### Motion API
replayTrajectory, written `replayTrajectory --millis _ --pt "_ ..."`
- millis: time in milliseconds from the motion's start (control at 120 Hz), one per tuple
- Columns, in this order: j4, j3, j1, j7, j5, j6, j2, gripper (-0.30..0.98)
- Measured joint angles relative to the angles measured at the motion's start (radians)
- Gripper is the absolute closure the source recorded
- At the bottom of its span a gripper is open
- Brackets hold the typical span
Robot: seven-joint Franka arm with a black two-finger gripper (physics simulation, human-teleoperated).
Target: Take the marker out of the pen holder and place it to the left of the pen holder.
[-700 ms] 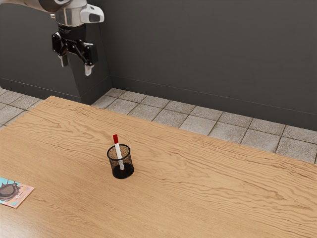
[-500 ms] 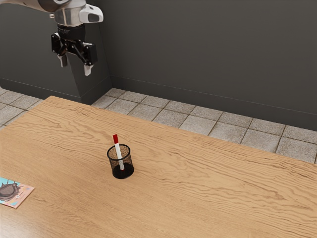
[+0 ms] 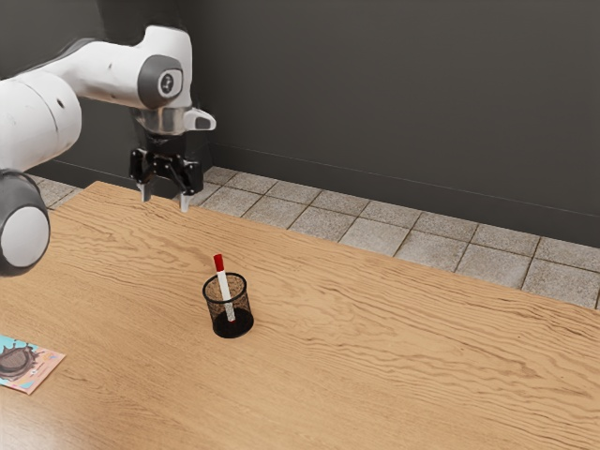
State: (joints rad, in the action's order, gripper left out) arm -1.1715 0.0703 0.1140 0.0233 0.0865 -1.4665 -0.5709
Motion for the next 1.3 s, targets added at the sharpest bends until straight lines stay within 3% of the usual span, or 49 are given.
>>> replayTrajectory --millis 200,433,650,867,1050,1300 --pt "-0.033 0.000 0.007 -0.016 0.012 0.031 -0.039 0.01" --pt "-0.042 -0.006 -0.050 -0.093 -0.126 0.122 -0.029 0.00" --pt "-0.053 -0.009 -0.044 -0.172 -0.191 0.146 -0.082 0.00" --pt "-0.040 -0.023 -0.036 -0.248 -0.262 0.057 -0.081 0.00" --pt "-0.047 -0.023 -0.034 -0.278 -0.268 -0.081 -0.085 0.00" --pt "-0.144 -0.012 -0.034 -0.306 -0.263 -0.148 -0.058 0.01"
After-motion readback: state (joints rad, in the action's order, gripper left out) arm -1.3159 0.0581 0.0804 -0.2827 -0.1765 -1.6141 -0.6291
